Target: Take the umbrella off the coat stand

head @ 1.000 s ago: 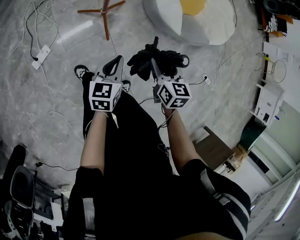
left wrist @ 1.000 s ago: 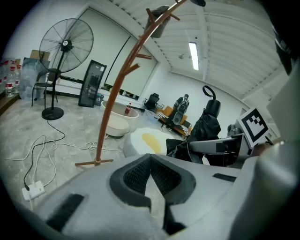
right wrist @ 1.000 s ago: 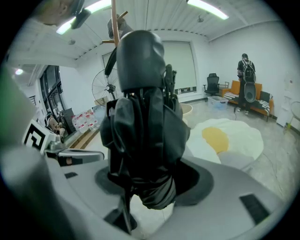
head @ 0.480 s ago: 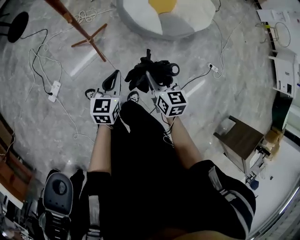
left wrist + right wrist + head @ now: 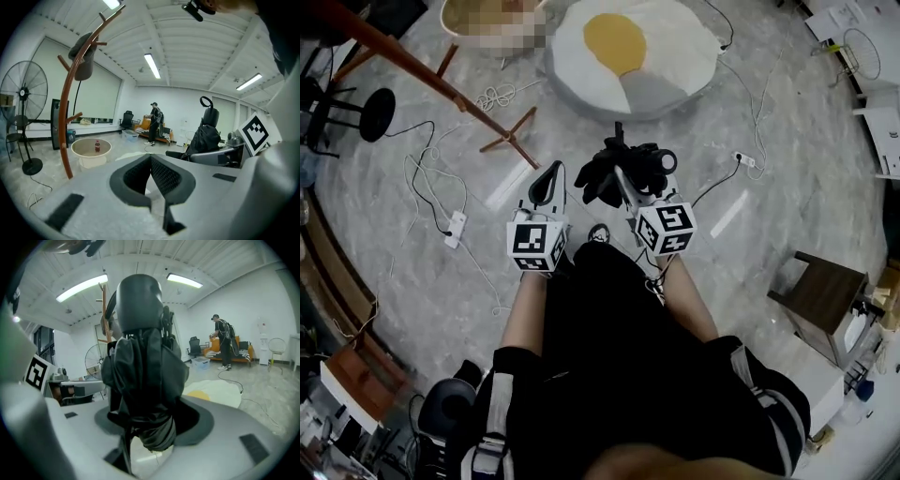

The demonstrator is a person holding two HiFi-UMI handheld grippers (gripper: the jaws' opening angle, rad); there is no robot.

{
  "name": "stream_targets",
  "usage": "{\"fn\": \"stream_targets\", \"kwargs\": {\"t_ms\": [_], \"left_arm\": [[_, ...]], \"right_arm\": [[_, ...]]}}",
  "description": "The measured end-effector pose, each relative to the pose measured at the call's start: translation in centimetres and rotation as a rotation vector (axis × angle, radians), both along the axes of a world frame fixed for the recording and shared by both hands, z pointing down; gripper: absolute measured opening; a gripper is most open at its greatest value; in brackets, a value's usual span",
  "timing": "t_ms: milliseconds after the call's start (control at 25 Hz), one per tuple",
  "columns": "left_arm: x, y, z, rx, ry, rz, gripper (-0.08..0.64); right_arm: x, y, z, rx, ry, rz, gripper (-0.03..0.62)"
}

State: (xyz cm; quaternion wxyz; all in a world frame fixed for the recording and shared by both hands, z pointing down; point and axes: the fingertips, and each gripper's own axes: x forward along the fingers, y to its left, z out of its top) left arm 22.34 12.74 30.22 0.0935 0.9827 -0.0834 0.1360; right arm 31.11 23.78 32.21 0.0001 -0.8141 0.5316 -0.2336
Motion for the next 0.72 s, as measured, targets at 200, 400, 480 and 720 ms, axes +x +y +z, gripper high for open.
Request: {"fn": "stream_targets", "kwargs": {"t_ms": [200,400,480,720], "left_arm": [[0.0,-1.0,-5.3,0.072,0.056,-0.033,-0.002],[0.1,-2.3,-9.1,0.135,0.099,-0.072,-0.002],[0.3,-2.0,-10.3,0.154,0.116,-0.069,-0.002],[0.5,-1.1,-12.9,0.184,0.158,-0.060,-0.002]], "right_arm": [[0.8,-0.7,-4.2,0.075,0.000,-0.001,0.245],[1.5,-1.7,-7.8,0.096,0.067,-0.015,0.245],[1.5,-1.9,-9.1,0.111,0.086,-0.026,0.245],[1.1,-2.1,-11.9,0.148,0.119,-0.044,0.245]]}}
